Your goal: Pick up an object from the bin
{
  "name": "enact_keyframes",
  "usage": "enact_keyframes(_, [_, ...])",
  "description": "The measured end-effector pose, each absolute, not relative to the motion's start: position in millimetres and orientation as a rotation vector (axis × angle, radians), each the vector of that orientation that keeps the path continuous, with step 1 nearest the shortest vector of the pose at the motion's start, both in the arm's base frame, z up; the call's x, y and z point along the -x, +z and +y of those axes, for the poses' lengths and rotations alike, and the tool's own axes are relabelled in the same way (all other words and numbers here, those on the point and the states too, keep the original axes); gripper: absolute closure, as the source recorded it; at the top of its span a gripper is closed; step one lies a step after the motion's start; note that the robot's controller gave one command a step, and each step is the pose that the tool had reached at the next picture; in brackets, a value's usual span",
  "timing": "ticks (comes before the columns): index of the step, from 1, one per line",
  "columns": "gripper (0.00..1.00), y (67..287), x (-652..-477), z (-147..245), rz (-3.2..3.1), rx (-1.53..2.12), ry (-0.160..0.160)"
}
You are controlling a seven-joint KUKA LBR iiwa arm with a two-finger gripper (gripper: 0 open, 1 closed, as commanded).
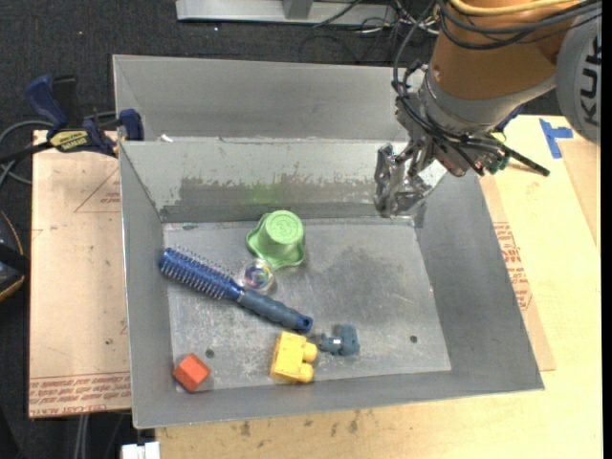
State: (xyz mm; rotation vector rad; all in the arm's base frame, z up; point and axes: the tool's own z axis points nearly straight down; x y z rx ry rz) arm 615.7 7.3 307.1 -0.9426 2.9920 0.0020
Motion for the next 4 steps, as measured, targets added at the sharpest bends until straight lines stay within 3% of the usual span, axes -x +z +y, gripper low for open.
enact_keyframes(3, [1.00, 307, -615.7, 7, 2.993, 0.942, 0.002])
enact_keyframes(4, [1.00, 244, -648.0, 45, 2.888, 1.238, 0.004])
